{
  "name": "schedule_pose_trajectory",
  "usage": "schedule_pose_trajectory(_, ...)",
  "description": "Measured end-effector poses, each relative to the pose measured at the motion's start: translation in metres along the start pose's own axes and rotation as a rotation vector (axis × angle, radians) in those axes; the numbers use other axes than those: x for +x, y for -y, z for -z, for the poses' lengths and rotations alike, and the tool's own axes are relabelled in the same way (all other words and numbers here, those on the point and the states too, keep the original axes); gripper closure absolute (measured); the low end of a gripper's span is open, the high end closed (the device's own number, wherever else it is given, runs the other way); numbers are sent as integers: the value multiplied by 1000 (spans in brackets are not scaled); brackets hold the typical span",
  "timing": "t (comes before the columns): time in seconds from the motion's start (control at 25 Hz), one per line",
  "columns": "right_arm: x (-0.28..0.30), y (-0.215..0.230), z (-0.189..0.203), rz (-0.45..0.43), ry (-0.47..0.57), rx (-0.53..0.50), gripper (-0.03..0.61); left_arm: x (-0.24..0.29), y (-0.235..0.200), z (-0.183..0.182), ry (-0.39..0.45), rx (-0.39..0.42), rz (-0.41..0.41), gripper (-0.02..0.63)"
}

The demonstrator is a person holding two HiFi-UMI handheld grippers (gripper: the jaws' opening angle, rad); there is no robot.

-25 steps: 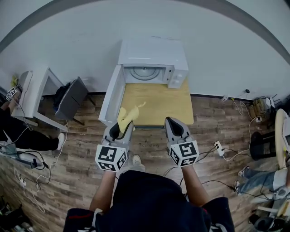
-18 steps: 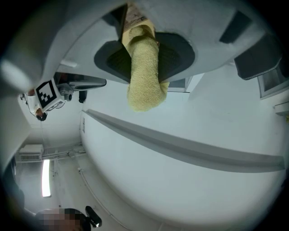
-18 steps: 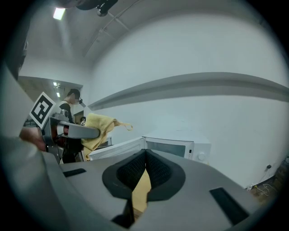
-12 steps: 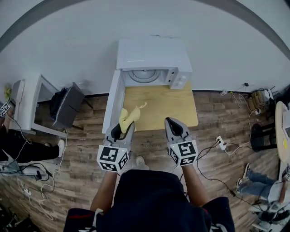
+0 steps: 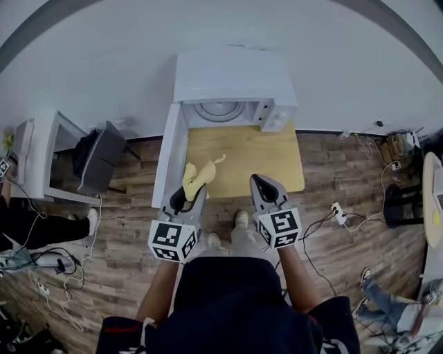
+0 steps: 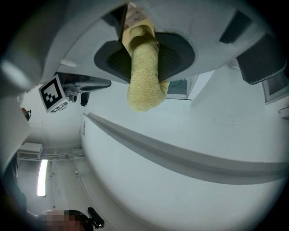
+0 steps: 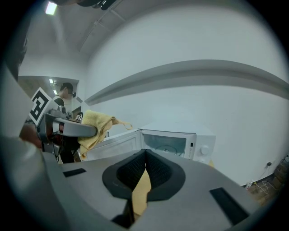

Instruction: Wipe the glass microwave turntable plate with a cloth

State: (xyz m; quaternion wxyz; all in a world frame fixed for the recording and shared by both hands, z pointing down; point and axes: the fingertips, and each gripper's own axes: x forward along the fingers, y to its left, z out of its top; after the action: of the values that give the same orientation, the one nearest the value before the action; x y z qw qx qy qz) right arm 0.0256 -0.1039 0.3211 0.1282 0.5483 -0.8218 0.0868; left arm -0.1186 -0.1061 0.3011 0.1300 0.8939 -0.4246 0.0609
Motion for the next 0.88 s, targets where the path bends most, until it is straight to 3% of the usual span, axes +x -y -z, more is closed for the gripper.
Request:
schedule_pose_trajectory(0.36, 35, 24, 19, -72, -69, -8, 568, 39, -7, 16, -39, -19, -31, 482)
schedule_pose_trajectory(0.88, 72, 33, 70, -150, -182, -88, 568, 72, -22, 78, -143, -36, -47, 480)
